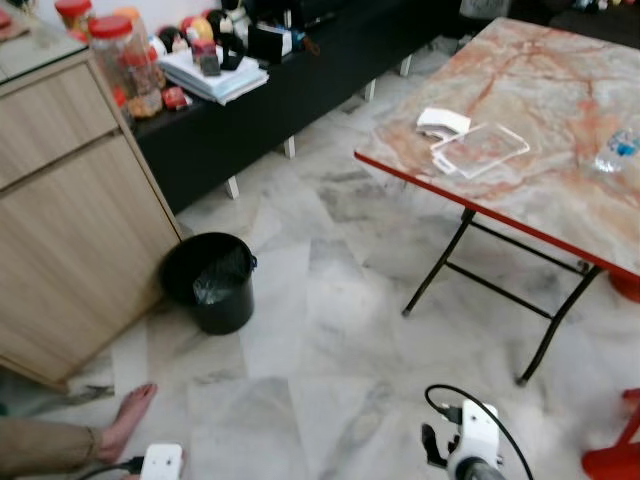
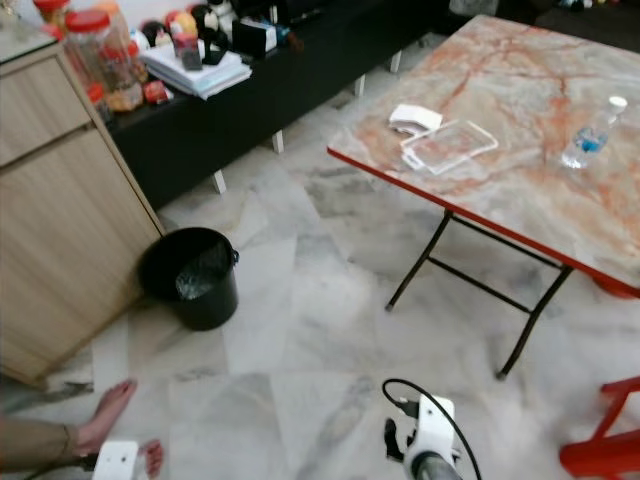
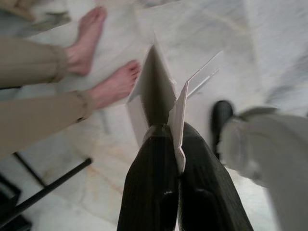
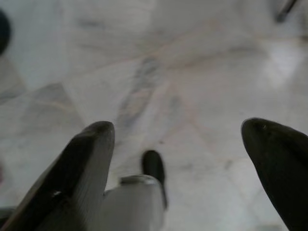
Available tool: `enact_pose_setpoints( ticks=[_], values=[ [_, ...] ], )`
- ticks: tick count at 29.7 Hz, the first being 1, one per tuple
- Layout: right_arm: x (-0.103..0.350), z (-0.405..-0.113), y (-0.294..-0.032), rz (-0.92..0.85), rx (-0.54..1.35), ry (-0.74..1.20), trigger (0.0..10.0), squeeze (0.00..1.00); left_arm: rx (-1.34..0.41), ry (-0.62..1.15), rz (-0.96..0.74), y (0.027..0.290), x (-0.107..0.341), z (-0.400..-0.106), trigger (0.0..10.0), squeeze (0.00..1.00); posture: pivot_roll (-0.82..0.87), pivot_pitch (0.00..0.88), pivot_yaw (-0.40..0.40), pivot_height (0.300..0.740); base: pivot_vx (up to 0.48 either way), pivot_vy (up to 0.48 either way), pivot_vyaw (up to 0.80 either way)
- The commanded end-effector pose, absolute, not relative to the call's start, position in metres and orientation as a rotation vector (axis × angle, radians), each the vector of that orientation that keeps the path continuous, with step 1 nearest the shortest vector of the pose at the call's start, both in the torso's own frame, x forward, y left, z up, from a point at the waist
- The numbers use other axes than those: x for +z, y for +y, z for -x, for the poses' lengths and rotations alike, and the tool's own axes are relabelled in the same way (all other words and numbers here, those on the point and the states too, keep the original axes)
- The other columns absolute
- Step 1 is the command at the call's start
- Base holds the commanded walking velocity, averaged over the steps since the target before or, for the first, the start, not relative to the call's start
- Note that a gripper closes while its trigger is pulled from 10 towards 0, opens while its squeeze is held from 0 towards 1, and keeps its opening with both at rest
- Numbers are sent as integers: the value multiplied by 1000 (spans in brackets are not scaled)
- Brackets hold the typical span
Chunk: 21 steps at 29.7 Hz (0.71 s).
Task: Picking trash to rubbish bin
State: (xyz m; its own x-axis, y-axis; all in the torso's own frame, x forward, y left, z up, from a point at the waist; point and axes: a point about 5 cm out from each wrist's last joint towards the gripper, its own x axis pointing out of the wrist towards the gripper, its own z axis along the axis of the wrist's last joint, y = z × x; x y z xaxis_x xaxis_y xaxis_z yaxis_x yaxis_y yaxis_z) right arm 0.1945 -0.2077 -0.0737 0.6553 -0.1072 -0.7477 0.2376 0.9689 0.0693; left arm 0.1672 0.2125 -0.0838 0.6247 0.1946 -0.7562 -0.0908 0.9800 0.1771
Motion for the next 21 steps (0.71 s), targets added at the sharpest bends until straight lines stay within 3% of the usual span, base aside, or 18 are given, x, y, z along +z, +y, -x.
enact_pose_setpoints(
  ticks=[1,4,10,21],
  values=[
    [-75,-195,-202,-175,-182,842,10000,0,183,905,-143,222,-85,-159,10000,0,81,201,-13,740,266,0,0],
    [-74,-196,-201,-166,-170,836,10000,0,186,905,-140,222,-86,-159,10000,0,81,197,-14,740,265,0,0],
    [-74,-198,-198,-148,-140,835,10000,0,187,904,-136,221,-86,-159,10000,0,78,194,-16,740,260,0,783],
    [-74,-196,-199,-127,-129,846,10000,0,190,909,-130,222,-87,-157,10000,0,70,175,-16,740,259,0,0]
  ],
)
